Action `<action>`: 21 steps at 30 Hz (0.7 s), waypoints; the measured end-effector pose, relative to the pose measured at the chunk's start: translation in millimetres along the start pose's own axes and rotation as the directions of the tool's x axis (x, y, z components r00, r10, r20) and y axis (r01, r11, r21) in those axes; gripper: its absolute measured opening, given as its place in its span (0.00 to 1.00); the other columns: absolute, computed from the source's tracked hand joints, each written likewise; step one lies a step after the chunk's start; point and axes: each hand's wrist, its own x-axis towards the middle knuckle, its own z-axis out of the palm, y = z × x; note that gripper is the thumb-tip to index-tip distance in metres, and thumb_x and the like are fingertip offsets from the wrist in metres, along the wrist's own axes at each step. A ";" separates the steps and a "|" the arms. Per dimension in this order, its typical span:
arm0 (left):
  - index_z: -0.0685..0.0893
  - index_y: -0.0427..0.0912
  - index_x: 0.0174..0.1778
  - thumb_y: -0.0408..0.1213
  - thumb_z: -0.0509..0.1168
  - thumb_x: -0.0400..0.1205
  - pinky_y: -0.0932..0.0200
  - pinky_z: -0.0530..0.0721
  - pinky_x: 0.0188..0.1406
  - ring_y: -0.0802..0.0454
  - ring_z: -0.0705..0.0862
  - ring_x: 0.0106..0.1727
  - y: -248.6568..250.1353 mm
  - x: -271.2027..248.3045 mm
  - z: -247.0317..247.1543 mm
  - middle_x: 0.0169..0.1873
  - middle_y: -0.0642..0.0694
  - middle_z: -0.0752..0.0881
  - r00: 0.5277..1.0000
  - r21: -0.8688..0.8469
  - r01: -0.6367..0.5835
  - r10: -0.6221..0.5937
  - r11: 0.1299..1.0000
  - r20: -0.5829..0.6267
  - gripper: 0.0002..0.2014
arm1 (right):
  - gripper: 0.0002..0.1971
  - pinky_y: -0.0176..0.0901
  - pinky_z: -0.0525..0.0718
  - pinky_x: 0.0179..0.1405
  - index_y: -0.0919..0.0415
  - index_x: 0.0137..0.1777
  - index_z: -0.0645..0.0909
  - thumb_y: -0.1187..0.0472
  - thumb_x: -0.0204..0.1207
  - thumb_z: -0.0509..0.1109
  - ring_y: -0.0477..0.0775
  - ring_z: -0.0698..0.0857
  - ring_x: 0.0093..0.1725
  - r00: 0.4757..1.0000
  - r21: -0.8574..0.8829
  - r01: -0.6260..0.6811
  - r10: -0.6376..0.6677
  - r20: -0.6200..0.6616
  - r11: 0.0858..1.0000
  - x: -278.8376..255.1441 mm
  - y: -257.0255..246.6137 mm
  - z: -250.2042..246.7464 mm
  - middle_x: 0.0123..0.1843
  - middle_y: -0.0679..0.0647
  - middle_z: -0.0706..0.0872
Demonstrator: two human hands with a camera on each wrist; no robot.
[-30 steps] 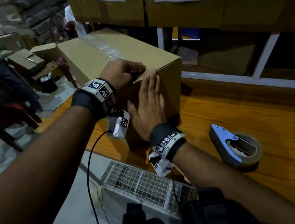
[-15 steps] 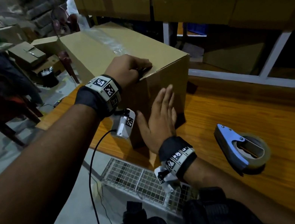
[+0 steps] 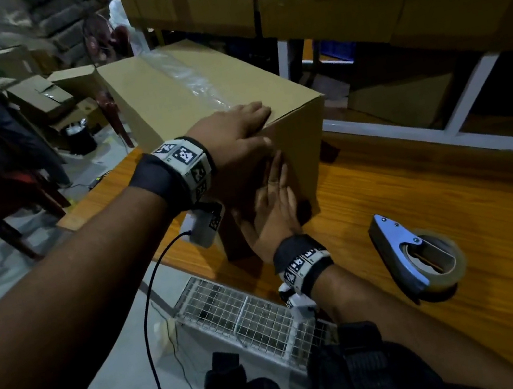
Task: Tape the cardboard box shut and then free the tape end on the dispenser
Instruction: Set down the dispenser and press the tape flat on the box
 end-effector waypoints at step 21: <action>0.50 0.48 0.89 0.66 0.54 0.83 0.50 0.50 0.87 0.48 0.51 0.90 -33.3 -4.3 -18.9 0.90 0.49 0.48 0.990 0.123 0.091 -0.103 0.988 0.098 0.43 | 0.46 0.55 0.50 0.85 0.55 0.85 0.58 0.61 0.66 0.73 0.55 0.51 0.89 0.965 -0.116 0.212 -0.227 -0.132 0.970 47.2 21.8 -97.0 0.89 0.53 0.59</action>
